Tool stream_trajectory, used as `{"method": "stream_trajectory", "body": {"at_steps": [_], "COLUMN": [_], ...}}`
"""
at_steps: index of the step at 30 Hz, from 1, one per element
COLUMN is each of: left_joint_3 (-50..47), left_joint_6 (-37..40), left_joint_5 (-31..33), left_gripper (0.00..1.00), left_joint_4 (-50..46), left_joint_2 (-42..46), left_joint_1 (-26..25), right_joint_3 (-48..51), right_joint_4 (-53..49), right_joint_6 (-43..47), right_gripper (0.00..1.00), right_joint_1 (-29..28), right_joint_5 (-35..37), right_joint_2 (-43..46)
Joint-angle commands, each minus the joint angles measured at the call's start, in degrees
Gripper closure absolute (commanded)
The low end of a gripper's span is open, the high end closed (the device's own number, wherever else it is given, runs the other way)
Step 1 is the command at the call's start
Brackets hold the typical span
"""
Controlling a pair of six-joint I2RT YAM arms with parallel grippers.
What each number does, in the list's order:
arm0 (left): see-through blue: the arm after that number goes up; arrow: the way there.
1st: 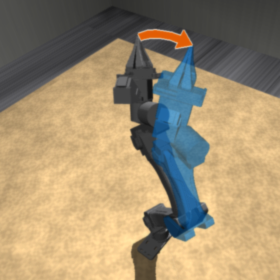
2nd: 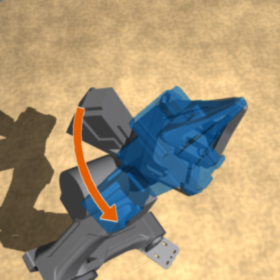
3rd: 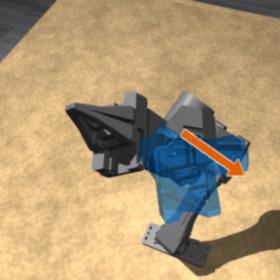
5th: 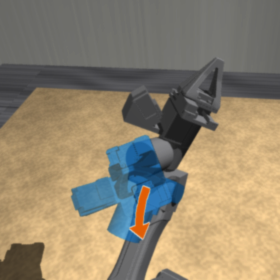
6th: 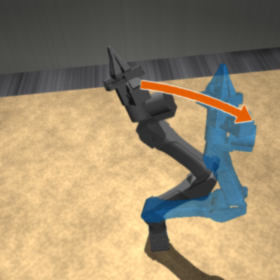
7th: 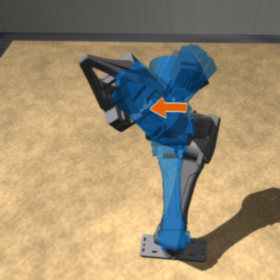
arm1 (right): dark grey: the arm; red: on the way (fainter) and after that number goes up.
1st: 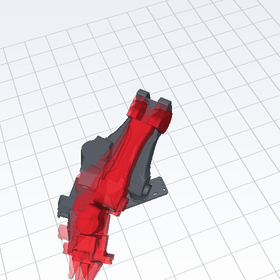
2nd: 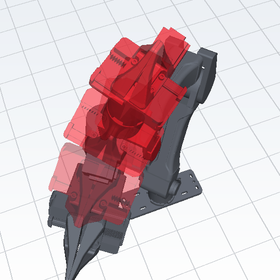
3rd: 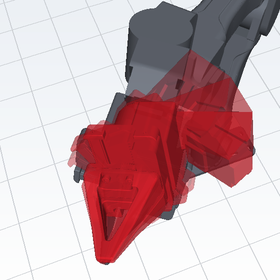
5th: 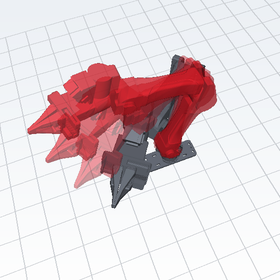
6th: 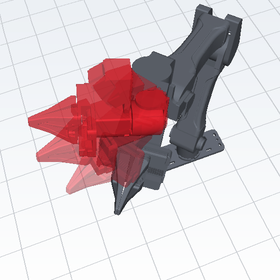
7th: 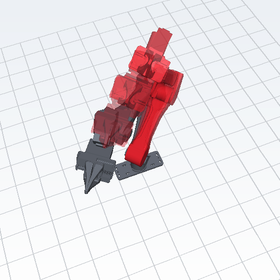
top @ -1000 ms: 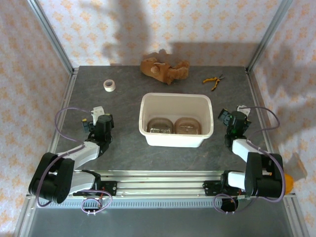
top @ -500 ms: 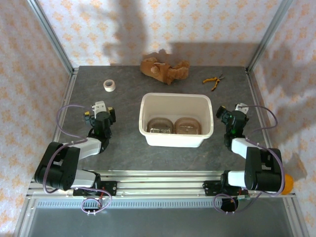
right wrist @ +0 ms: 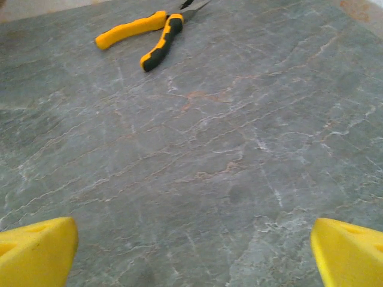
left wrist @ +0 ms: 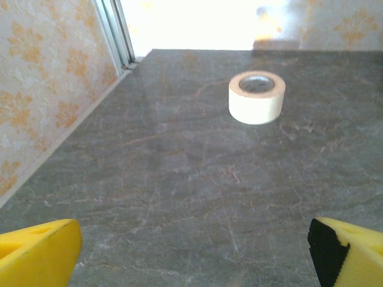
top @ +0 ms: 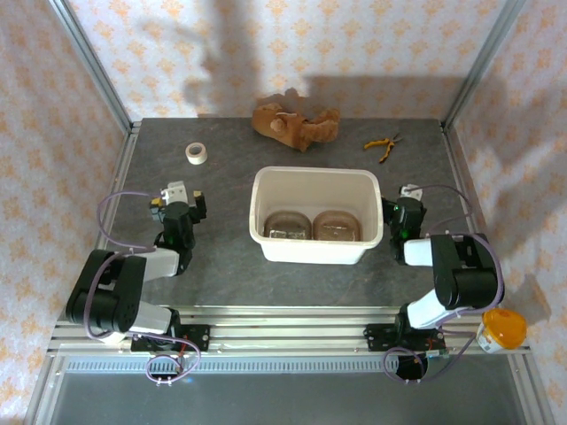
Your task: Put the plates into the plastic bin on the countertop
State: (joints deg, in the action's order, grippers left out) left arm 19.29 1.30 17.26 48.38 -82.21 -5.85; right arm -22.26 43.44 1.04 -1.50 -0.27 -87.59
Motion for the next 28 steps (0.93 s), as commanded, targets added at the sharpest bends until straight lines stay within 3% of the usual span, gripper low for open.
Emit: {"method": "stream_trajectory", "body": {"at_steps": [1, 8, 28], "left_joint_3": [0.5, -0.3, 1.1], "left_joint_6": [0.7, 0.8, -0.1], "left_joint_5": [-1.2, -1.7, 0.5], "left_gripper": [0.00, 0.00, 0.00], "left_joint_4": [5.7, 10.7, 8.0], "left_joint_2": [-3.4, -6.2, -6.2], "left_joint_1": [1.1, 1.6, 1.6], "right_joint_3": [-1.7, -2.0, -2.2], "right_joint_4": [1.5, 0.6, 0.3], "right_joint_6": [2.4, 2.4, 2.2], "right_gripper": [0.01, 0.01, 0.01], "right_joint_1": [-0.1, 0.0, 0.0], "right_joint_5": [0.9, 0.7, 0.6], "right_joint_2": [0.2, 0.4, 0.3]}}
